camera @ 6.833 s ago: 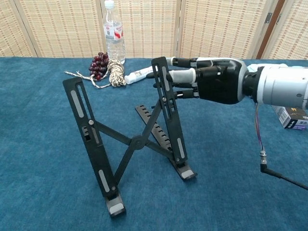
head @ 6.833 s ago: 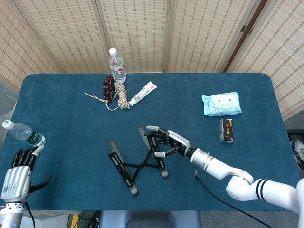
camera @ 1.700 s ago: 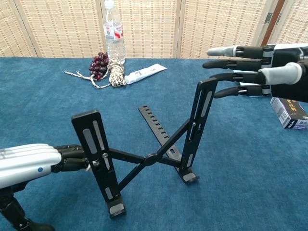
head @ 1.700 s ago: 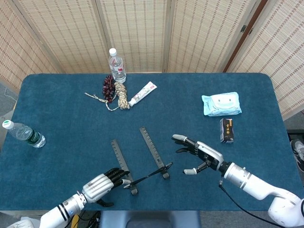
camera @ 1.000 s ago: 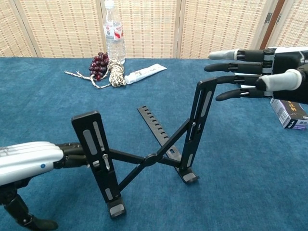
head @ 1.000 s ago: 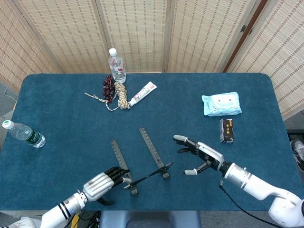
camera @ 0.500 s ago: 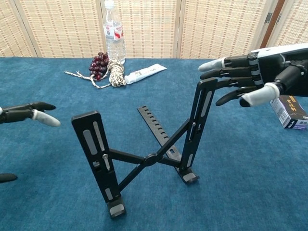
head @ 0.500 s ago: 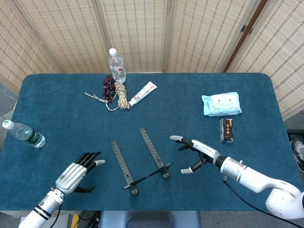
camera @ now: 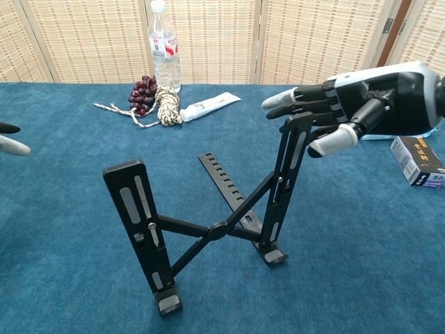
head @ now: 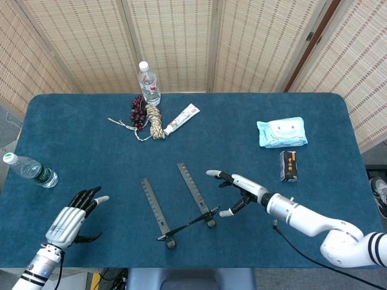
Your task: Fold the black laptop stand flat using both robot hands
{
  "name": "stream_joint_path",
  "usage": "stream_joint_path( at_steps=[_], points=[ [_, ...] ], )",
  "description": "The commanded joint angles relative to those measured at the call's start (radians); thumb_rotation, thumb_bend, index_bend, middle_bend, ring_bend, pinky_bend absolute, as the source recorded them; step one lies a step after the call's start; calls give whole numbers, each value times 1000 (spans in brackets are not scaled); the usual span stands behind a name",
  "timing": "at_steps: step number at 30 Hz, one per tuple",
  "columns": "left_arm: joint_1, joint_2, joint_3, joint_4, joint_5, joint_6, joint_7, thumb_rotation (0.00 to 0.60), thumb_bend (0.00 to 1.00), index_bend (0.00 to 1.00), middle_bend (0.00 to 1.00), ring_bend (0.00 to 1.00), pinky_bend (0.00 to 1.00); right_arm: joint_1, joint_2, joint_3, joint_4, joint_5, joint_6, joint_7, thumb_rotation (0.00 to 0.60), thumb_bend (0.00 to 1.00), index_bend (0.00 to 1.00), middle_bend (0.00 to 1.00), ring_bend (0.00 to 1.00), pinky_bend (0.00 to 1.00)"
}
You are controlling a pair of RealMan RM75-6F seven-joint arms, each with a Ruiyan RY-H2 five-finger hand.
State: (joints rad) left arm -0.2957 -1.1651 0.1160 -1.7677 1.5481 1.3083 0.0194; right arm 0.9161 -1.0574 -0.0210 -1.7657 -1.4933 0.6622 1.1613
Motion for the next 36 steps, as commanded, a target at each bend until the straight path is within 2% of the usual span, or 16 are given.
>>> stream_joint_path(
  at_steps=[1, 4, 7, 12, 14, 17, 21, 25, 36],
  points=[
    [7, 5, -3, 2, 2, 5, -3, 600, 173, 154, 14, 0, 0, 10, -39, 29, 20, 37, -23, -32, 600, 13, 0, 0, 0, 152],
    [12, 9, -7, 7, -1, 2, -4, 600, 174, 155, 14, 0, 0, 13, -74, 52, 43, 89, -37, -78, 600, 13, 0, 0, 0, 152],
    [12, 14, -13, 12, -4, -4, -6, 600, 174, 154, 14, 0, 0, 10, -121, 79, 73, 190, -35, -176, 600, 13, 0, 0, 0, 122],
    [7, 16, -23, 19, -10, -24, 10, 600, 174, 155, 13, 0, 0, -2, -218, 134, 99, 423, 47, -376, 600, 15, 0, 0, 0, 71],
    [0, 16, -29, 23, -15, -39, 15, 600, 174, 154, 14, 0, 0, -6, -249, 151, 100, 491, 97, -461, 600, 16, 0, 0, 0, 60],
    [-13, 19, -42, 35, -24, -60, 19, 600, 173, 155, 13, 0, 0, -20, -272, 170, 89, 530, 166, -556, 600, 16, 0, 0, 0, 53],
    [-40, 19, -65, 58, -43, -99, 14, 600, 174, 154, 13, 0, 0, -55, -280, 179, 71, 488, 253, -646, 600, 15, 0, 0, 0, 53],
    [-80, 0, -89, 102, -50, -152, 4, 600, 173, 155, 14, 0, 0, -90, -271, 167, 55, 394, 323, -725, 600, 16, 0, 0, 0, 53],
    [-226, -132, -141, 304, -13, -297, -55, 600, 174, 151, 14, 0, 0, -164, -199, 95, 36, 154, 430, -963, 600, 15, 0, 0, 0, 52]
  ],
)
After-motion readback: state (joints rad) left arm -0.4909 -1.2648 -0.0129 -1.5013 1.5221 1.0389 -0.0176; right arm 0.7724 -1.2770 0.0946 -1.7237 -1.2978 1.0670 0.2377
